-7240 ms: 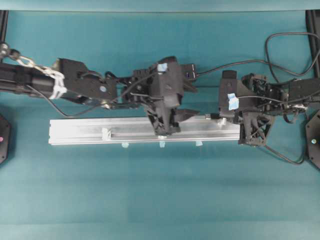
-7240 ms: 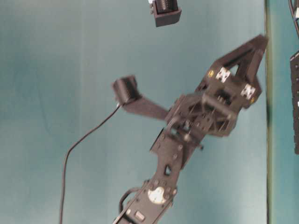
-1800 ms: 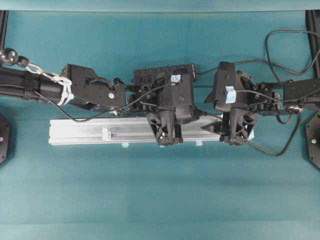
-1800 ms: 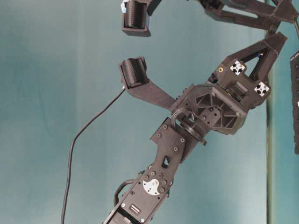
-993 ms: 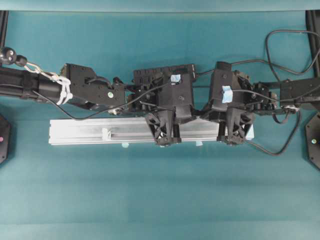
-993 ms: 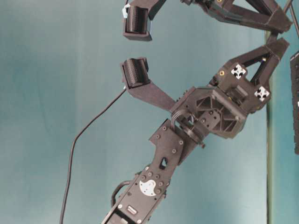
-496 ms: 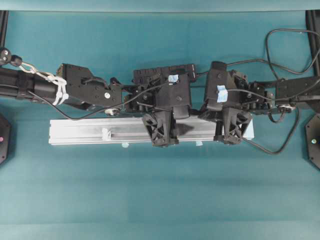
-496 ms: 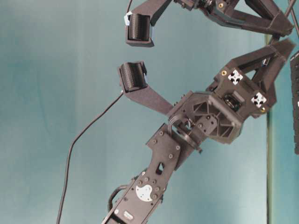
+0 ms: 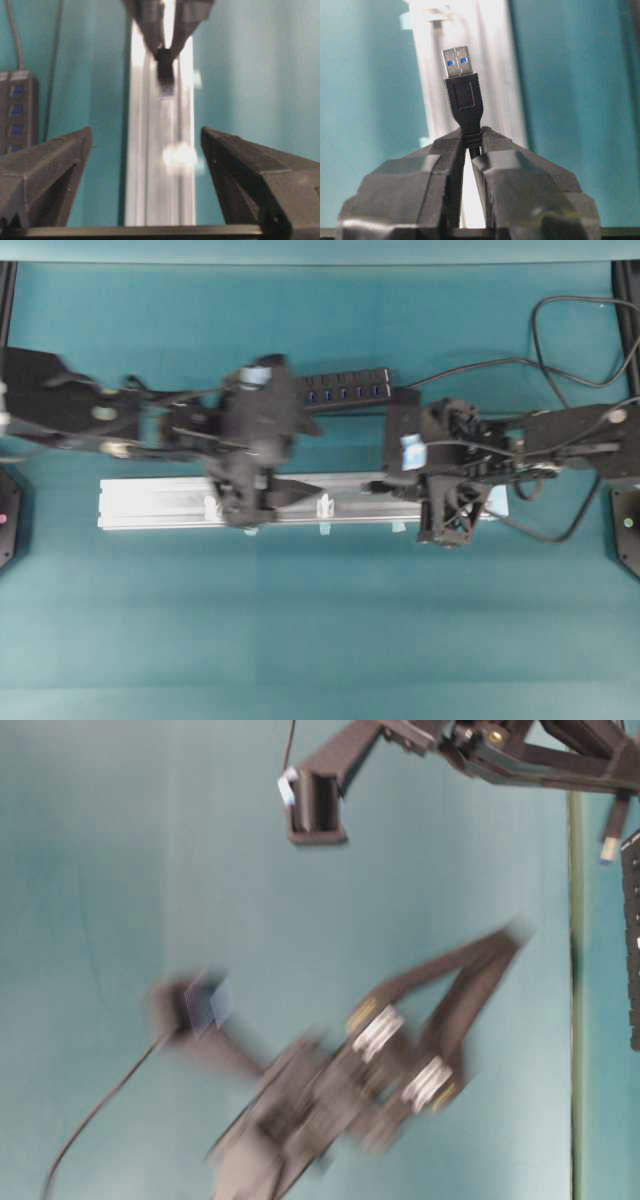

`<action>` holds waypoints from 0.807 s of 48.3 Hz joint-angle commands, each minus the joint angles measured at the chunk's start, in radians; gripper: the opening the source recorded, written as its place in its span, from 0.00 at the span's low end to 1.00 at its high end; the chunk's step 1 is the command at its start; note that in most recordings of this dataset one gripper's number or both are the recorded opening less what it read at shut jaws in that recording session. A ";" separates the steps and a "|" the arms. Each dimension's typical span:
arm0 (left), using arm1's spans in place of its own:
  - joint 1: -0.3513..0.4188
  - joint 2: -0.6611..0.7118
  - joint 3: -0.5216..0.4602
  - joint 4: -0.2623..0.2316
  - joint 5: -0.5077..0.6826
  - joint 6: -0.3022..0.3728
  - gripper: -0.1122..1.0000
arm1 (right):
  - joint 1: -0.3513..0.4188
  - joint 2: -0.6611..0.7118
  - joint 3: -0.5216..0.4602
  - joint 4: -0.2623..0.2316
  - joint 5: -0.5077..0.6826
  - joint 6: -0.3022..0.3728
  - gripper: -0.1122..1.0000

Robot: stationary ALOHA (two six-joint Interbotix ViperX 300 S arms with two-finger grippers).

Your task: Pass the USB cable through three rings with both arms.

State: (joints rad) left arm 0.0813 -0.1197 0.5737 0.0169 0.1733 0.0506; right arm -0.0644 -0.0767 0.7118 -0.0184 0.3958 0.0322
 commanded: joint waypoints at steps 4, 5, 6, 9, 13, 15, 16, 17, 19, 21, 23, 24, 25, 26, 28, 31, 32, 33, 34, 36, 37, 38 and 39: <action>-0.005 -0.080 0.071 0.002 0.006 -0.008 0.96 | 0.023 0.046 -0.075 0.000 0.046 -0.005 0.04; -0.005 -0.086 0.078 0.002 0.006 -0.009 0.96 | 0.025 0.054 -0.081 0.002 0.049 -0.005 0.04; -0.006 -0.089 0.084 0.000 0.006 -0.009 0.96 | 0.026 0.061 -0.089 0.000 0.051 -0.006 0.04; -0.009 -0.103 0.100 0.002 0.008 -0.009 0.96 | 0.031 0.084 -0.110 0.002 0.051 -0.006 0.04; -0.009 -0.115 0.117 0.002 0.012 -0.011 0.96 | 0.035 0.114 -0.137 0.000 0.049 -0.006 0.04; -0.009 -0.118 0.121 0.002 0.015 -0.009 0.96 | 0.037 0.124 -0.144 0.000 0.049 -0.008 0.04; -0.011 -0.120 0.124 0.002 0.018 -0.009 0.96 | 0.038 0.130 -0.150 0.000 0.048 -0.006 0.04; -0.009 -0.121 0.126 0.002 0.020 -0.009 0.96 | 0.038 0.135 -0.153 0.000 0.048 -0.006 0.04; -0.009 -0.124 0.129 0.002 0.026 -0.009 0.96 | 0.040 0.143 -0.161 0.000 0.048 -0.006 0.04; -0.009 -0.127 0.132 0.002 0.028 -0.011 0.96 | 0.041 0.149 -0.166 0.000 0.046 -0.006 0.04; -0.009 -0.129 0.135 0.002 0.032 -0.009 0.96 | 0.041 0.152 -0.169 0.000 0.043 -0.006 0.04; -0.009 -0.129 0.135 0.002 0.032 -0.011 0.96 | 0.041 0.155 -0.172 0.000 0.040 -0.006 0.04; -0.009 -0.129 0.137 0.000 0.032 -0.009 0.96 | 0.041 0.158 -0.172 0.000 0.037 -0.006 0.04; -0.009 -0.129 0.137 0.002 0.032 -0.011 0.96 | 0.041 0.158 -0.173 0.000 0.034 -0.005 0.04; -0.009 -0.129 0.137 0.000 0.032 -0.009 0.96 | 0.041 0.163 -0.178 0.000 0.026 -0.005 0.04; -0.009 -0.129 0.137 0.002 0.032 -0.008 0.96 | 0.041 0.169 -0.184 0.000 0.018 -0.003 0.04; -0.009 -0.127 0.138 0.002 0.032 -0.006 0.96 | 0.041 0.170 -0.187 0.000 0.017 -0.002 0.04; -0.009 -0.127 0.137 0.000 0.032 -0.006 0.96 | 0.041 0.173 -0.190 0.000 0.014 -0.002 0.04; -0.009 -0.126 0.137 0.002 0.032 -0.006 0.96 | 0.041 0.176 -0.192 0.002 0.011 0.000 0.04; -0.009 -0.124 0.137 0.002 0.032 -0.006 0.96 | 0.041 0.181 -0.195 0.000 0.008 0.000 0.04; -0.009 -0.124 0.137 0.002 0.032 -0.006 0.96 | 0.041 0.184 -0.195 0.002 0.008 0.000 0.04; -0.009 -0.124 0.137 0.002 0.032 -0.006 0.96 | 0.041 0.187 -0.195 0.000 0.008 0.000 0.04; -0.009 -0.124 0.137 0.002 0.032 -0.006 0.96 | 0.041 0.189 -0.193 0.000 0.008 0.000 0.04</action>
State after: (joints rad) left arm 0.0736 -0.2316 0.7210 0.0169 0.2086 0.0430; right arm -0.0291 0.1104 0.5369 -0.0184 0.4172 0.0307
